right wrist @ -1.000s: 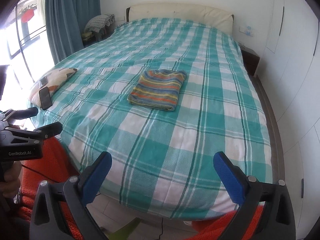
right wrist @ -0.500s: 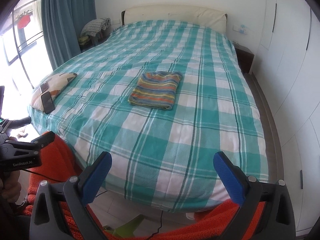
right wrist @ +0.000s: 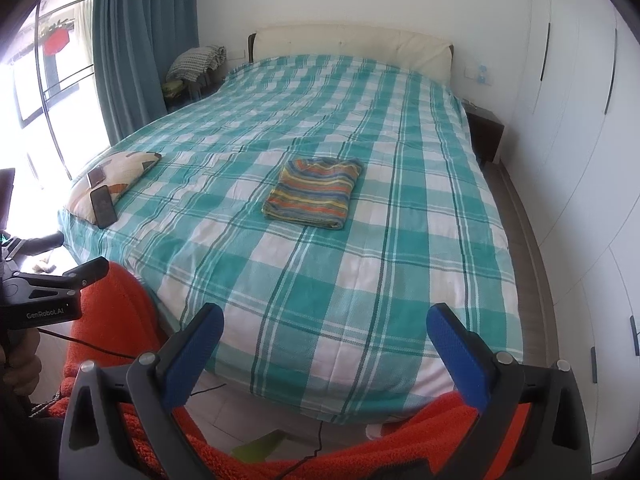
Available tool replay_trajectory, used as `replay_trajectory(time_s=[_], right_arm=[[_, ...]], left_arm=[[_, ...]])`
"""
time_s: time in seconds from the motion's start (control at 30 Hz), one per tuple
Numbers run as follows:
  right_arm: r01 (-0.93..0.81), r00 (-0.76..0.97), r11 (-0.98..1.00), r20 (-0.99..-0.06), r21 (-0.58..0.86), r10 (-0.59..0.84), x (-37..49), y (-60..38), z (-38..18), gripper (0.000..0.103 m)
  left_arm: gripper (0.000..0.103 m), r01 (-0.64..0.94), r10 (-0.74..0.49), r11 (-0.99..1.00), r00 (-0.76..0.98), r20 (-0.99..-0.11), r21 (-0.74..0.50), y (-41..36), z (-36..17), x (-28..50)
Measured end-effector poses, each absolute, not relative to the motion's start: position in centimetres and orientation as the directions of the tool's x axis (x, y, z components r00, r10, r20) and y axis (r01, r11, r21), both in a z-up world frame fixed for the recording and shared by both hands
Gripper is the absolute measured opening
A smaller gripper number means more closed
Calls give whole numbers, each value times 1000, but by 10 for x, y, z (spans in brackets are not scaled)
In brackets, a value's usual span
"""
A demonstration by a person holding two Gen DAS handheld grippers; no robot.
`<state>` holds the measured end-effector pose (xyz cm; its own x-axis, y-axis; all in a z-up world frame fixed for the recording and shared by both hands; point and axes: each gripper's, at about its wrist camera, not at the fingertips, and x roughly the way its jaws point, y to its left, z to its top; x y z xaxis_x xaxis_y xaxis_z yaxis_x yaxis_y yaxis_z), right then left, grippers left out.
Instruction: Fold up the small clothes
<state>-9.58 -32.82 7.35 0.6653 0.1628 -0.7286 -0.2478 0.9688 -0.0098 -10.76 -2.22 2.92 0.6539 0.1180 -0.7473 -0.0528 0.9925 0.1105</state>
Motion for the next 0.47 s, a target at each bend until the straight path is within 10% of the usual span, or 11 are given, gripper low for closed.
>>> replay_trajectory(time_s=[0.47], right_arm=[[-236, 689, 972, -708, -18, 154, -99, -333, 77, 101]], left_arm=[[102, -47, 84, 996, 677, -731, 71, -25, 35, -110]])
